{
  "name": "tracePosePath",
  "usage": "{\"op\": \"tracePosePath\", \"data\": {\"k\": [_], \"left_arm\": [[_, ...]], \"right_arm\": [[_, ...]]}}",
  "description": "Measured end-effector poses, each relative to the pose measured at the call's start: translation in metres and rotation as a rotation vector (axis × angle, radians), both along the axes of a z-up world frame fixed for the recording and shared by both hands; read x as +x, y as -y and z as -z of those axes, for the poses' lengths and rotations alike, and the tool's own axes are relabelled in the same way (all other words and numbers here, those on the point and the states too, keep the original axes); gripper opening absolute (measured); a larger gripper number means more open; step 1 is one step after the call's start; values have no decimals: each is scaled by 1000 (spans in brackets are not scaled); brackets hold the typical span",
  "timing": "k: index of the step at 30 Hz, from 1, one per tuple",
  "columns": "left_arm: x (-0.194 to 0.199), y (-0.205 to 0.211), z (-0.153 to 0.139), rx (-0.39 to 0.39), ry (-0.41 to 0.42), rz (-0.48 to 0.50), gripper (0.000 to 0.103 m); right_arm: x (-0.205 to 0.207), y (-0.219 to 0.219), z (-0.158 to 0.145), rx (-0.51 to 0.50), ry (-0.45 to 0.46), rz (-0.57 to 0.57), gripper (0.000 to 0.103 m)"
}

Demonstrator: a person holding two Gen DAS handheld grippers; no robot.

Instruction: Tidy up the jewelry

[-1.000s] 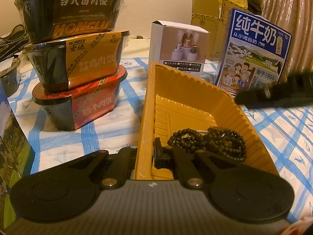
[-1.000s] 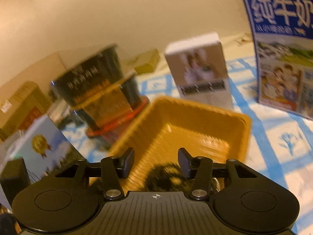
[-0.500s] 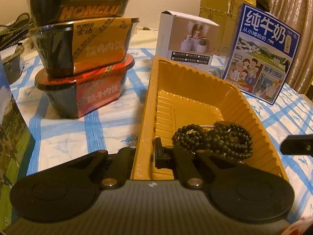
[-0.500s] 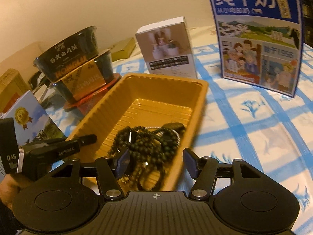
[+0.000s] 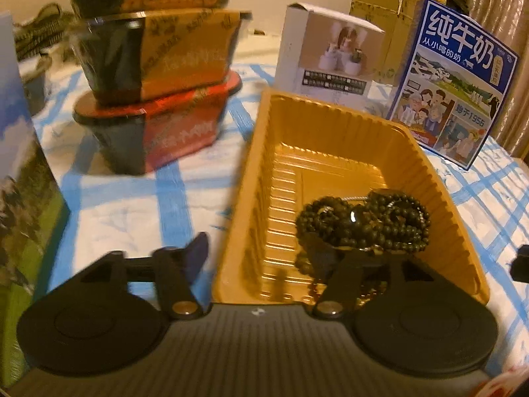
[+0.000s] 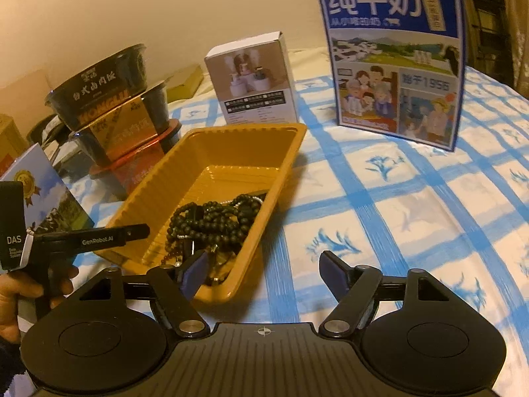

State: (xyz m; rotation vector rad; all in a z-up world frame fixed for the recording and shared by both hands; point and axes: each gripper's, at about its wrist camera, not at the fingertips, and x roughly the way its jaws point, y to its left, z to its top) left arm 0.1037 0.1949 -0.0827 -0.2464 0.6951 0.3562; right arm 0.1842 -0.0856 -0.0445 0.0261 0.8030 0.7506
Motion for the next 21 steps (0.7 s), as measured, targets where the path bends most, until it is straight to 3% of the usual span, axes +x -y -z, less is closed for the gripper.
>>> {"op": "tracePosePath", "data": {"k": [6,9,15,21], "left_arm": [[-22,4,-25,58,16,-12,70],[-38,15,-45,97,40,1,82],[-63,53,-73,205,38,65,92],[-89,96,-83,247,43,154,99]], "right_arm": [[-25,11,-9,0,-1,36,75],[-40,16,-15,-19,19,61,75],[-72,25,-29,-44,53,108,75],[-98,38,-40,-60,64,189,75]]}}
